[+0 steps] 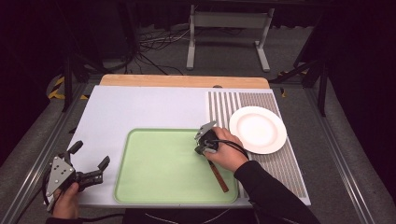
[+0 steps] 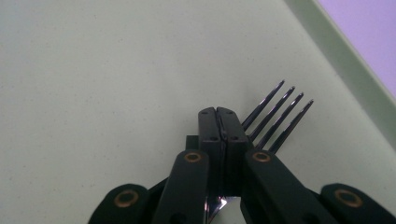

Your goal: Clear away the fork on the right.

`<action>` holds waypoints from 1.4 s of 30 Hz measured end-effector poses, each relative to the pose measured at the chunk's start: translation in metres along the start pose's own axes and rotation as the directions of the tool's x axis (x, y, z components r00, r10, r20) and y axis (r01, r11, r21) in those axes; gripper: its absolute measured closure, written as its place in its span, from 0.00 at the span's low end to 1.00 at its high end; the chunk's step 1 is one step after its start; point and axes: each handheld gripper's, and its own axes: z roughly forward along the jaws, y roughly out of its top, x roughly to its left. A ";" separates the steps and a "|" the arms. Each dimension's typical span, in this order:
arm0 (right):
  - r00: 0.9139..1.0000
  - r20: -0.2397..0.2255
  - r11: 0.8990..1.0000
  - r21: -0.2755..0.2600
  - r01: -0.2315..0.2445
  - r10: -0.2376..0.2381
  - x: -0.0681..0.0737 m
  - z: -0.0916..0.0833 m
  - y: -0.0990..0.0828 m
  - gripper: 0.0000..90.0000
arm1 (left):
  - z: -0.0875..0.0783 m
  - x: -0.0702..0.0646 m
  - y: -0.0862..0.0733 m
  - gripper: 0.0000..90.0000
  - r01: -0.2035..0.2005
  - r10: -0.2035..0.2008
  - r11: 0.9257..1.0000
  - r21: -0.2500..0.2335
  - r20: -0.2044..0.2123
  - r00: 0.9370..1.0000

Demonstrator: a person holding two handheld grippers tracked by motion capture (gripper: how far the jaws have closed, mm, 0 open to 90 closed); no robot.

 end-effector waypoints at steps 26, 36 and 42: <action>0.996 0.072 0.998 0.019 -0.061 0.060 -0.020 -0.012 -0.016 0.99 | 0.000 0.000 0.000 0.00 -0.001 0.001 1.000 0.002 0.002 1.000; 0.991 0.099 0.996 0.031 -0.088 0.084 -0.027 -0.018 -0.023 0.99 | 0.000 0.000 0.000 0.00 0.000 0.000 1.000 0.005 0.001 1.000; 0.989 0.113 0.994 0.032 -0.103 0.099 -0.032 -0.021 -0.028 0.99 | 0.001 -0.001 0.000 0.00 0.000 0.000 1.000 0.005 0.002 1.000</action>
